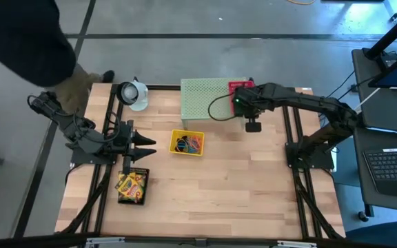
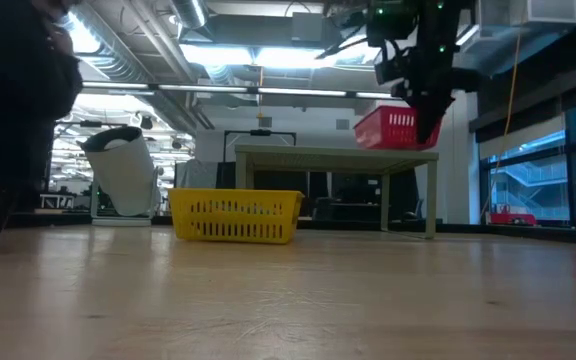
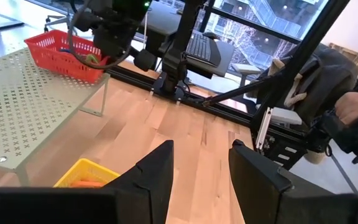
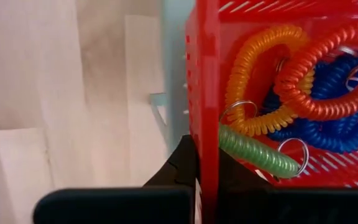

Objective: Pick & Place Office Desk Supplies
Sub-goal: Put the red bin on the shelf

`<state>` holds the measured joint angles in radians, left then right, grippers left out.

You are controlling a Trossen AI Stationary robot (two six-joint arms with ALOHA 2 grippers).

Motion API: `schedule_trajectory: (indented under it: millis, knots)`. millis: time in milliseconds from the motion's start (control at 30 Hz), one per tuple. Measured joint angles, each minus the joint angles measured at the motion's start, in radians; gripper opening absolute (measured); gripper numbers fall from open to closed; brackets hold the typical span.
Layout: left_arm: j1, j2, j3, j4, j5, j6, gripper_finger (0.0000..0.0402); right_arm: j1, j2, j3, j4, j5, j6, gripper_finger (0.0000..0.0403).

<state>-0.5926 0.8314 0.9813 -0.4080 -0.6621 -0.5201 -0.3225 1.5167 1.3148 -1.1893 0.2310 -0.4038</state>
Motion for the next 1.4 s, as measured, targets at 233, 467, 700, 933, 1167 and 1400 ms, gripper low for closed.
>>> schedule_trajectory:
  millis: [233, 467, 700, 933, 1167, 1400]
  knots:
    - [0.0, 0.0, 0.0, 0.0, 0.0, 0.0, 0.0148, -0.037, 0.025, 0.086, 0.023, -0.01, -0.04, 0.0]
    - [0.0, 0.0, 0.0, 0.0, 0.0, -0.007, 0.0148, -0.06, 0.051, 0.126, 0.013, -0.039, -0.042, 0.0]
    - [0.0, 0.0, 0.0, 0.0, 0.0, -0.008, 0.0148, -0.063, 0.082, 0.126, -0.022, -0.044, -0.042, 0.0]
    - [0.0, 0.0, 0.0, 0.0, 0.0, -0.009, 0.0148, -0.063, 0.097, 0.126, -0.022, -0.063, -0.031, 0.0008]
    - [0.0, 0.0, 0.0, 0.0, 0.0, -0.009, 0.0148, -0.063, 0.097, 0.126, -0.022, -0.064, -0.031, 0.0019]
    - [0.0, 0.0, 0.0, 0.0, 0.001, -0.009, 0.0148, -0.064, 0.097, 0.126, -0.022, -0.093, -0.023, 0.0021]
